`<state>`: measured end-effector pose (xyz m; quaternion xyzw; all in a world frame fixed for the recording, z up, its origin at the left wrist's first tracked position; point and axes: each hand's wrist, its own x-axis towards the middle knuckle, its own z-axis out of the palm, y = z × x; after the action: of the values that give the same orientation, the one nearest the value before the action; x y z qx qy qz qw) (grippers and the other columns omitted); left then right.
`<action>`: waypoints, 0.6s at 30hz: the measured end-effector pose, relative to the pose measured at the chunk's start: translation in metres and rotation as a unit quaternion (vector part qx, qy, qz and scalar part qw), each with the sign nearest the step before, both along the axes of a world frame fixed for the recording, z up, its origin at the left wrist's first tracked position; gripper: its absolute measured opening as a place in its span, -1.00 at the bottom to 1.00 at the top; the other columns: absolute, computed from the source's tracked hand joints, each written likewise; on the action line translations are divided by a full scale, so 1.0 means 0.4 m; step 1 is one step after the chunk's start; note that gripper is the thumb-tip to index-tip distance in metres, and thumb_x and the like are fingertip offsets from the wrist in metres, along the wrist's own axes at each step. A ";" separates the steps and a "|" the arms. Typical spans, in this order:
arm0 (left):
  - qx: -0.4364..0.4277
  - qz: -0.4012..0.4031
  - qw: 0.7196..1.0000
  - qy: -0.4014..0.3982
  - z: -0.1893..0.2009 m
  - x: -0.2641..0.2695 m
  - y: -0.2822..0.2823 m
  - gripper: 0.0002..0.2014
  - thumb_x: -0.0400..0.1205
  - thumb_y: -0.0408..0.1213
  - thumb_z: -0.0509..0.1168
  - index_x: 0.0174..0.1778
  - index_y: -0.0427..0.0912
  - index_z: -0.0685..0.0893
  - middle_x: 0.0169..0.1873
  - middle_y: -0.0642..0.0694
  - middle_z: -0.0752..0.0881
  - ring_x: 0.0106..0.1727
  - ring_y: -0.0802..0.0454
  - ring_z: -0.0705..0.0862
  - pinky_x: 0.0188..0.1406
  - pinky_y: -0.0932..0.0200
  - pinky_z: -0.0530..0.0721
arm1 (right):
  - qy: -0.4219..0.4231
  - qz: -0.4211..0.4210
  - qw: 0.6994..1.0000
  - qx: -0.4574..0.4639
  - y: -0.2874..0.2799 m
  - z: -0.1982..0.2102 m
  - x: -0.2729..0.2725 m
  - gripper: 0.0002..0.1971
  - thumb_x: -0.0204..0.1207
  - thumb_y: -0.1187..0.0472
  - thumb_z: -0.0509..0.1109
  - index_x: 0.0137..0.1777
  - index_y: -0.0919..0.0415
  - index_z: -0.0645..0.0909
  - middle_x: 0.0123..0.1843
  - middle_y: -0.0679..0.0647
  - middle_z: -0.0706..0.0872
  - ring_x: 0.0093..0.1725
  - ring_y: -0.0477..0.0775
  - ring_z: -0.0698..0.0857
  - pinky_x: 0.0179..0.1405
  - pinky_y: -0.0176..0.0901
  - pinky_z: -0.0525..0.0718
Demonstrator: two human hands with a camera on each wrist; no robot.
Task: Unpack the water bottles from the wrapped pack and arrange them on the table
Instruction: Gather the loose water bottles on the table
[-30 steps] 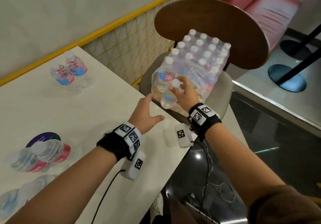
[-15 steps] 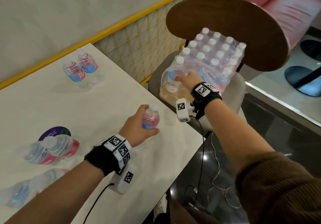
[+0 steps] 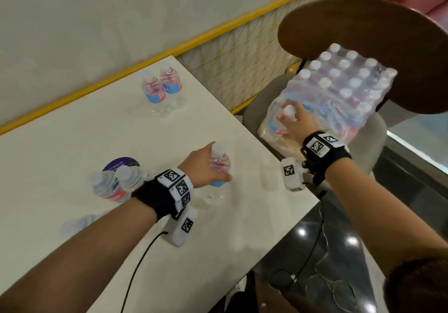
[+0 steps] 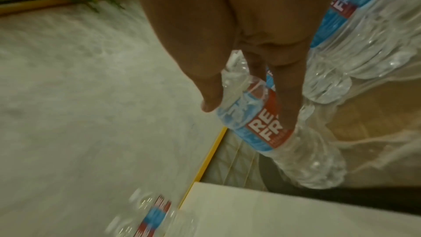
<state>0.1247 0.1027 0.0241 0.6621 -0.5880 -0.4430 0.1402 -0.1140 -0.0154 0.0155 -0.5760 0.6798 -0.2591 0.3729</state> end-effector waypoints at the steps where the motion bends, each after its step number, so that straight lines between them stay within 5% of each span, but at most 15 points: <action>1: 0.005 -0.002 1.000 -0.013 0.002 0.011 0.002 -0.53 0.14 -0.06 0.60 -0.14 0.10 0.53 -0.11 0.08 0.75 0.00 0.03 0.72 0.13 0.11 0.65 | -0.021 0.020 1.000 -0.005 0.020 -0.006 0.004 -0.74 0.58 0.19 0.35 0.24 0.02 0.48 0.11 0.04 0.51 0.09 0.13 0.63 0.00 0.01 0.76; 3: 0.015 -0.008 0.999 -0.047 0.009 0.030 0.002 -0.56 0.20 -0.14 0.61 -0.11 0.04 0.55 -0.09 0.02 0.73 0.01 -0.04 0.69 0.05 0.12 0.62 | -0.012 0.071 0.997 -0.025 0.064 -0.015 0.013 -0.79 0.53 0.14 0.39 0.09 -0.15 0.51 0.07 0.04 0.57 0.05 0.20 0.65 0.00 0.19 0.75; 7: 0.037 -0.054 0.989 -0.135 0.039 0.064 0.001 -0.49 0.35 -0.11 0.58 0.15 -0.12 0.57 0.06 -0.07 0.66 0.08 -0.11 0.63 -0.05 0.14 0.54 | -0.017 0.200 0.980 -0.004 0.178 -0.020 0.058 -0.80 0.44 0.07 0.46 -0.04 -0.24 0.53 -0.09 -0.07 0.60 -0.17 0.00 0.60 -0.06 0.14 0.71; 9: 0.050 -0.076 0.982 -0.163 0.051 0.082 0.001 -0.45 0.37 -0.14 0.58 0.24 -0.10 0.56 0.14 -0.08 0.63 0.13 -0.11 0.62 -0.02 0.13 0.56 | -0.034 0.268 0.963 0.020 0.251 -0.009 0.098 -0.78 0.45 0.12 0.48 -0.05 -0.21 0.53 -0.12 -0.19 0.61 -0.24 -0.21 0.58 -0.14 -0.07 0.62; 14: 0.052 -0.130 0.954 -0.266 0.094 0.123 -0.006 -0.42 0.41 -0.32 0.54 0.36 -0.07 0.57 0.35 -0.09 0.56 0.31 -0.11 0.58 0.13 0.13 0.58 | 0.003 0.403 0.914 0.055 0.416 0.012 0.230 -0.71 0.44 0.11 0.48 0.15 -0.06 0.59 0.13 0.05 0.70 0.11 0.08 0.63 0.21 -0.01 0.57; 18: 0.063 -0.167 0.934 -0.309 0.112 0.154 -0.005 -0.42 0.47 -0.45 0.47 0.41 -0.05 0.56 0.43 -0.09 0.48 0.39 -0.11 0.52 0.21 0.09 0.57 | 0.010 0.487 0.869 0.085 0.488 0.016 0.328 -0.64 0.45 0.13 0.47 0.24 -0.04 0.57 0.22 0.07 0.67 0.26 0.07 0.54 0.32 -0.03 0.50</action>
<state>0.1862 0.1005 0.0689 0.6659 -0.6753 -0.2699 -0.1664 0.0173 0.1797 0.0217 -0.8028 0.3356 0.0199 0.4924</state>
